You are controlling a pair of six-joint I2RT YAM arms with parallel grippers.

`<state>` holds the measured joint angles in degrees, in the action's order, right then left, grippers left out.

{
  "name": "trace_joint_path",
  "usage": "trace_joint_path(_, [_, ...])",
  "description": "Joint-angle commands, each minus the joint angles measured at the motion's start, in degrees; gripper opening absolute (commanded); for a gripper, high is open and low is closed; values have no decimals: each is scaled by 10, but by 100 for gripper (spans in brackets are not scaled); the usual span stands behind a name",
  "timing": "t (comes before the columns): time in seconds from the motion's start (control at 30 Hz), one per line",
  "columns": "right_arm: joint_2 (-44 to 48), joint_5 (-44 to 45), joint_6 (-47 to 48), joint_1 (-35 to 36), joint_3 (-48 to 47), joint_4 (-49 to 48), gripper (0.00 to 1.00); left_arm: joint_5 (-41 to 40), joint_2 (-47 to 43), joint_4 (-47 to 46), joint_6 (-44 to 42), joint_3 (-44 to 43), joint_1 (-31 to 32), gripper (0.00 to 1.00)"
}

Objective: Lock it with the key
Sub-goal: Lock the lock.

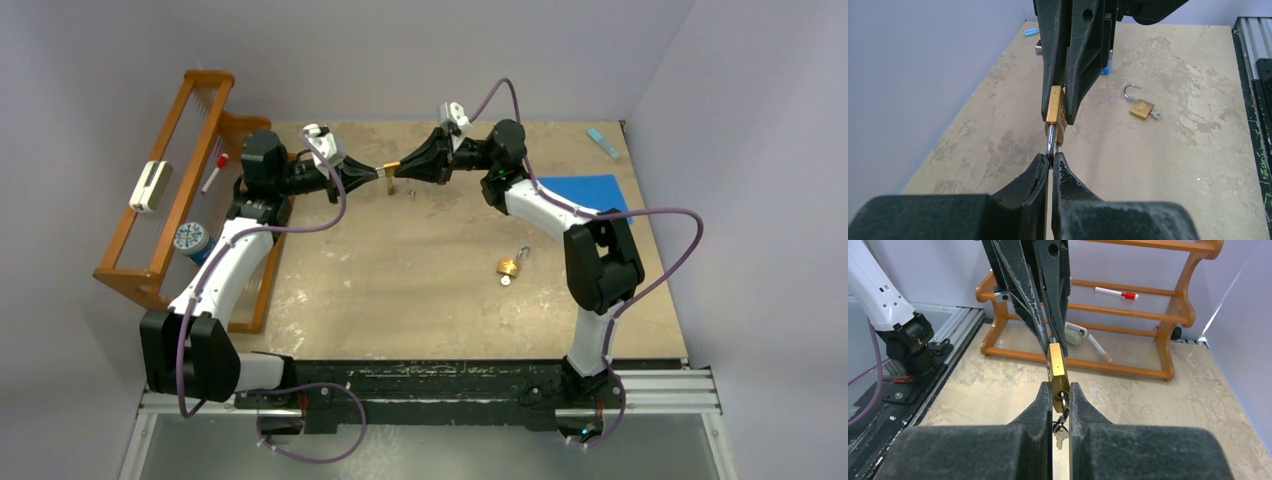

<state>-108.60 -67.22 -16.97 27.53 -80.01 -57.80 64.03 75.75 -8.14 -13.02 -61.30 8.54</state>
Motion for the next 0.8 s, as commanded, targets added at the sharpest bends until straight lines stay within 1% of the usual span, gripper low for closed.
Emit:
trace_joint_path(0.0, [1, 22, -16, 77, -20, -41, 0, 69, 10, -31, -5, -16, 74, 0])
trace_joint_path(0.13, [26, 20, 10, 66, -3, -6, 0, 45, 1, -28, -26, -3, 44, 0])
trace_joint_path(0.33, [67, 24, 5, 32, 39, -19, 0, 31, -13, -35, -36, 5, 2, 0])
trace_joint_path(0.57, [96, 30, -16, -6, 82, -53, 0, 27, -14, -42, -33, 7, -16, 0])
trace_joint_path(0.77, [109, 38, -23, -19, 106, -69, 0, 27, -11, -62, -19, 8, -21, 0])
